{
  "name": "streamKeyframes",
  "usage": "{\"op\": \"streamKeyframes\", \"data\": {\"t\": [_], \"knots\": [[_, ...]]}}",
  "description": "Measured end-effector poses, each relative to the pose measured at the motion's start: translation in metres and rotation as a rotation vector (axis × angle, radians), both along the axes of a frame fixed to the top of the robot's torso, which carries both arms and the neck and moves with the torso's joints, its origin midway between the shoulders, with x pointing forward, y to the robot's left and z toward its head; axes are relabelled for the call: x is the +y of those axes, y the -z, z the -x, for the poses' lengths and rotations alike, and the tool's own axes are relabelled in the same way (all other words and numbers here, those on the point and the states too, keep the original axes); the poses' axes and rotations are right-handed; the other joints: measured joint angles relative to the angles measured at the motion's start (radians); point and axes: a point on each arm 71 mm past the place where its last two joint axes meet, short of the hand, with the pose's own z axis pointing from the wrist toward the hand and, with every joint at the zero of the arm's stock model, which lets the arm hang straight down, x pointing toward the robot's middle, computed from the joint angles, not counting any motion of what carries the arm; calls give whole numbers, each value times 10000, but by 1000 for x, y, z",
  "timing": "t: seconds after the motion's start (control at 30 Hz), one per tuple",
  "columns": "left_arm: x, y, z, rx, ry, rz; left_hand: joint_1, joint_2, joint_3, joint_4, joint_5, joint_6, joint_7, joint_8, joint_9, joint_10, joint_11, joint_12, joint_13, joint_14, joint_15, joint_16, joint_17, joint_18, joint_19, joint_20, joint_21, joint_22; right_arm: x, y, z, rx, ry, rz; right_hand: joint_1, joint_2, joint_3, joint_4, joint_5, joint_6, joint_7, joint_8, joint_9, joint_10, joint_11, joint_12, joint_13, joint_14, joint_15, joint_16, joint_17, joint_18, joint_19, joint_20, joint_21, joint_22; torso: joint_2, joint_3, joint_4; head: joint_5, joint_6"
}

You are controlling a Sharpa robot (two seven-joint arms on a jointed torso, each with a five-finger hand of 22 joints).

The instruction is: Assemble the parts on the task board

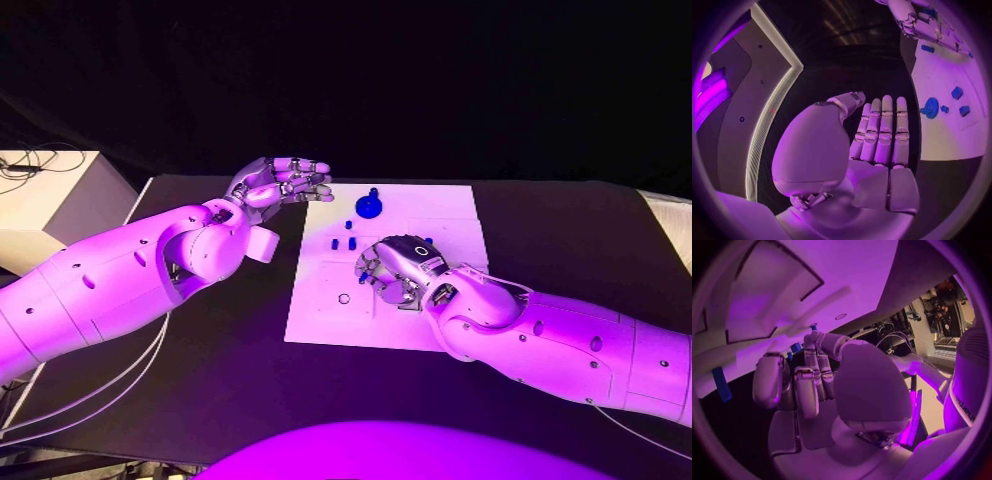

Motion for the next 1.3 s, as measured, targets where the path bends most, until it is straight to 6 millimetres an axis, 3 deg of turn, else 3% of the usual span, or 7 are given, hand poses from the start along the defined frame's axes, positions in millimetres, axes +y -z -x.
{"op": "streamKeyframes", "data": {"t": [1.3], "knots": [[2, 0, 0, 30, -5, -30, 0, 0, 0, 0, 0, 0, 0, 0, -6, 0, 0, 1, -7, 0, 0, -51, 13, -1, 37, 37, -47, -38, 3, 1, 2, -198, -115, 502, -70, 15, -12, -10, 23, -16, -16, -6, 2, 129, -127, 8, 2, 0, 0, 0, 0, 0, 0, 0, 0, 6, 8, -7, 6, -8, -72]]}}
